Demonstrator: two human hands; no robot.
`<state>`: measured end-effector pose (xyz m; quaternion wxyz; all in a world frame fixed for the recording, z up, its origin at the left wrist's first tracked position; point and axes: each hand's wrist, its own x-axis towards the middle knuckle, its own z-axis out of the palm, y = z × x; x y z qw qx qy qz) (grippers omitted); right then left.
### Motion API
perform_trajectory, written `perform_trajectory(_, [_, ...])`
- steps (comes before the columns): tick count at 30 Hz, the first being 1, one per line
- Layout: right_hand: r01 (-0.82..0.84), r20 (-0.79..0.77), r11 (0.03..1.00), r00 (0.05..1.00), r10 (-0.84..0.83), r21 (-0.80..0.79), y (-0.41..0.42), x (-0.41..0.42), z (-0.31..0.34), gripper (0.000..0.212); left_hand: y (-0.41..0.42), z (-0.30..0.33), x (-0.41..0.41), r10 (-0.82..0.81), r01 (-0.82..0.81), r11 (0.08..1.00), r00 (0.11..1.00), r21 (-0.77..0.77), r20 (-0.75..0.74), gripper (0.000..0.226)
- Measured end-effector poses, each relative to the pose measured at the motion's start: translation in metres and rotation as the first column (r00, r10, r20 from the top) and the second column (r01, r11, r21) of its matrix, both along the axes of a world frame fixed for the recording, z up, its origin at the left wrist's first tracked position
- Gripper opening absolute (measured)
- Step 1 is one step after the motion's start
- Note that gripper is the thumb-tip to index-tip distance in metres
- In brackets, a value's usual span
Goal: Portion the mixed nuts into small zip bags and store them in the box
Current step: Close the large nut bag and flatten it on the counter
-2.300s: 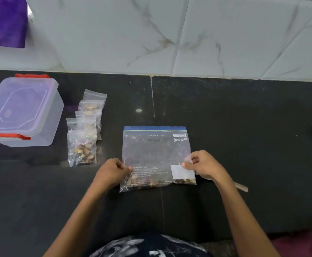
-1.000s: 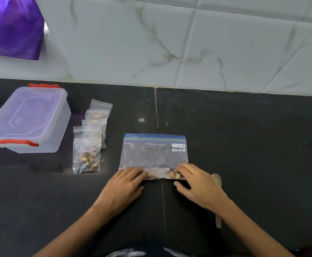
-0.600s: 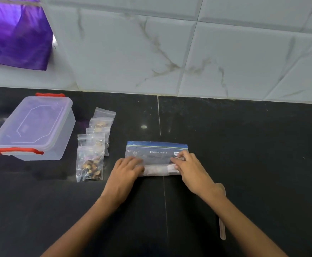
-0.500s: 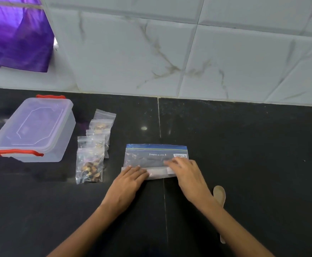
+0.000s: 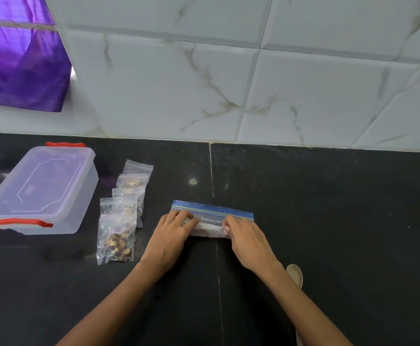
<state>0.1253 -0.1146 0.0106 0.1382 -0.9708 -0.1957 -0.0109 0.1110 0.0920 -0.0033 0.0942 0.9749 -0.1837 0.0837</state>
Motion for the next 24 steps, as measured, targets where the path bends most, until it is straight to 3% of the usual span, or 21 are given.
perform_trajectory(2, [0.033,0.065,0.998,0.997,-0.030,-0.045,0.005,0.007,-0.004,0.007,-0.005,-0.003,0.006,-0.040,0.040,0.999,0.999,0.019,0.022,0.050])
perform_trajectory(7, [0.058,0.129,0.998,0.990,-0.053,-0.033,0.017,0.011,-0.008,0.031,-0.003,-0.018,0.020,-0.083,0.078,0.994,0.994,0.075,0.067,0.044])
perform_trajectory(9, [0.040,0.164,0.998,0.986,-0.030,-0.054,0.016,0.010,-0.006,0.018,-0.004,-0.019,0.027,-0.074,0.068,0.995,0.993,0.071,0.088,0.045])
perform_trajectory(10, [0.017,0.177,0.996,0.984,-0.002,-0.083,0.015,0.009,-0.007,0.002,-0.005,-0.020,0.030,-0.072,0.066,0.996,0.993,0.058,0.099,0.043])
perform_trajectory(13, [0.023,0.084,0.985,0.996,-0.008,-0.172,0.017,0.007,-0.009,0.048,-0.008,-0.023,0.042,-0.063,0.059,0.998,0.985,0.035,0.158,0.024])
perform_trajectory(15, [0.018,0.084,0.978,0.996,0.000,-0.206,0.020,0.011,-0.013,0.048,-0.011,-0.023,0.049,-0.043,0.035,0.999,0.978,0.041,0.204,0.010])
perform_trajectory(18, [0.025,0.071,0.997,0.997,-0.020,-0.070,0.023,0.026,-0.018,0.038,-0.022,-0.023,0.053,0.116,-0.118,0.993,0.973,0.001,0.201,0.016])
perform_trajectory(20, [0.027,0.014,1.000,1.000,-0.027,-0.009,0.024,0.035,-0.013,0.035,-0.033,-0.016,0.048,0.318,-0.292,0.938,0.939,-0.185,0.131,0.026])
perform_trajectory(22, [0.066,0.008,0.998,0.998,-0.066,0.000,0.025,0.040,-0.010,0.033,-0.043,-0.007,0.039,0.484,-0.449,0.794,0.875,-0.410,-0.022,0.035])
perform_trajectory(24, [0.124,-0.032,0.992,0.992,-0.124,-0.009,0.027,0.043,-0.008,0.027,-0.051,0.000,0.027,0.570,-0.539,0.651,0.812,-0.535,-0.125,0.041])
